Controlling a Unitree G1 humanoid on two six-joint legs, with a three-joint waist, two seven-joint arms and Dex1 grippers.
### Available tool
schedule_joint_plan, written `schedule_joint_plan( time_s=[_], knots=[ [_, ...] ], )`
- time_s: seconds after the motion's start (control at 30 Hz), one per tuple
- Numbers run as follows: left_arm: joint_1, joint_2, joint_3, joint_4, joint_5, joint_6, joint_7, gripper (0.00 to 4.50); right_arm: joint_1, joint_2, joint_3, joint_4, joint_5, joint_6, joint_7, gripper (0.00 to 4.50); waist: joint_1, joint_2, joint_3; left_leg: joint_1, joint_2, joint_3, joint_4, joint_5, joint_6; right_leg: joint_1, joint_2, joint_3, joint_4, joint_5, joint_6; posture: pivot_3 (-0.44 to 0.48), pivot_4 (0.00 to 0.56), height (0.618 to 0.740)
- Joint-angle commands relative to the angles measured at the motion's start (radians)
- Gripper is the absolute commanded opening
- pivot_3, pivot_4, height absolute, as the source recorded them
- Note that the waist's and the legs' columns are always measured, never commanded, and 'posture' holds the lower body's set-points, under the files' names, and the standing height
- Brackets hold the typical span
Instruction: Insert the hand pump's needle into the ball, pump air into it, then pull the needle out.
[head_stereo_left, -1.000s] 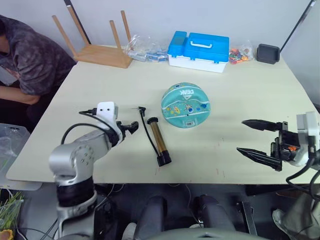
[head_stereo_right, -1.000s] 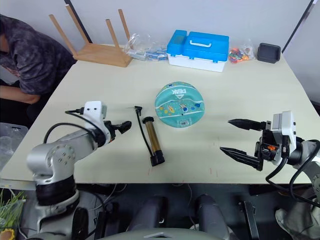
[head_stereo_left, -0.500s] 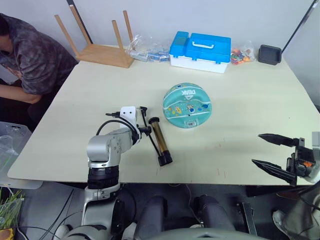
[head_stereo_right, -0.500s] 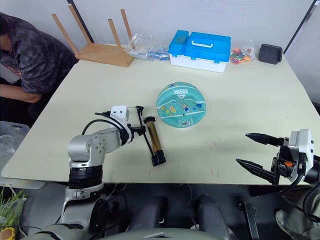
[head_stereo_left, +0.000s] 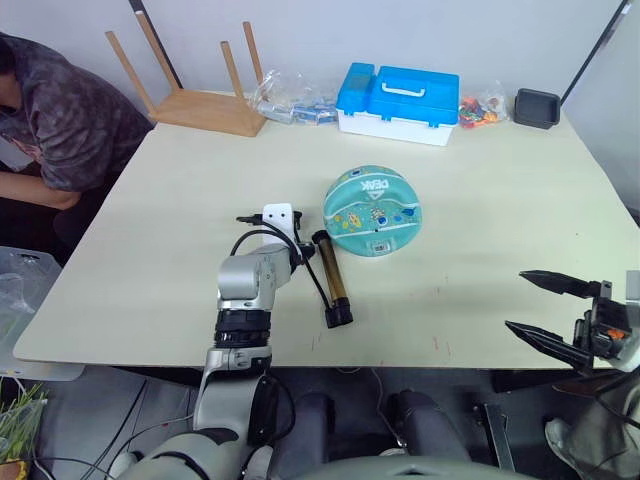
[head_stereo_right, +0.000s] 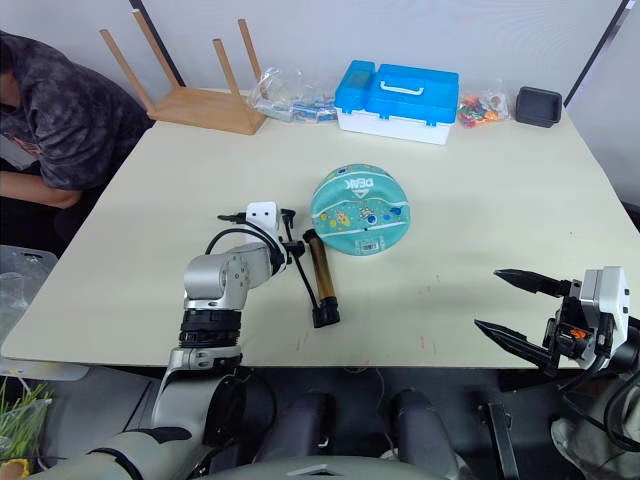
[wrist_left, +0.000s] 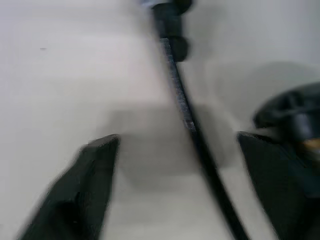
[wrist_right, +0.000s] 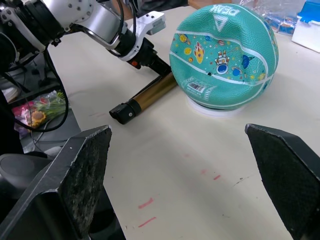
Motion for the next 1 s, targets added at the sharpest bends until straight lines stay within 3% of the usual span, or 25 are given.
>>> schedule_joint_plan(
  time_s=[0.03, 0.2, 0.4, 0.63, 0.83, 1.0],
  knots=[
    [-0.022, -0.017, 0.023, 0.076, 0.009, -0.057, -0.001, 2.38, -0.010, 0.004, -0.010, -0.013, 0.004, -0.019, -0.003, 4.50, 0.001, 0.000, 0.000, 0.000, 0.000, 0.000, 0.000, 0.000, 0.000, 0.000, 0.000, 0.000, 0.000, 0.000, 0.000, 0.000, 0.150, 0.740],
    [-0.019, -0.026, 0.049, 0.140, 0.013, -0.086, -0.009, 0.05, -0.019, 0.005, -0.005, -0.011, 0.003, -0.019, -0.005, 4.50, 0.002, 0.001, 0.000, 0.000, -0.001, 0.001, 0.000, 0.000, 0.000, 0.002, 0.000, -0.001, -0.001, -0.001, 0.001, 0.000, 0.150, 0.740],
    [0.020, -0.056, 0.108, 0.046, -0.020, -0.052, -0.009, 0.05, -0.029, 0.008, 0.002, -0.008, 0.000, -0.020, -0.008, 4.50, -0.001, 0.003, -0.002, 0.001, 0.000, 0.000, 0.000, 0.000, 0.000, 0.002, 0.000, -0.001, -0.001, -0.001, 0.002, 0.000, 0.150, 0.740],
    [0.131, -0.010, 0.109, -0.269, -0.097, 0.038, -0.118, 0.05, -0.057, 0.018, -0.003, -0.014, 0.022, -0.002, -0.033, 4.50, -0.002, 0.002, -0.001, 0.000, 0.000, -0.002, -0.001, 0.000, 0.000, 0.002, 0.000, -0.001, -0.002, 0.000, 0.000, 0.000, 0.150, 0.740],
    [0.219, 0.096, 0.100, -0.515, -0.175, 0.093, -0.235, 0.05, -0.102, 0.021, 0.019, -0.053, 0.048, 0.077, -0.136, 4.50, -0.002, 0.002, -0.001, 0.000, 0.000, -0.002, 0.000, 0.000, 0.000, 0.002, -0.001, -0.001, -0.002, 0.000, 0.000, 0.000, 0.150, 0.740],
    [0.240, 0.248, 0.059, -0.628, -0.245, 0.107, -0.386, 0.05, -0.152, 0.029, 0.048, -0.124, 0.073, 0.145, -0.247, 4.50, -0.001, 0.002, 0.000, 0.000, 0.000, -0.002, -0.001, 0.000, 0.000, 0.002, 0.000, -0.002, -0.002, 0.000, -0.001, 0.000, 0.150, 0.740]
  ],
)
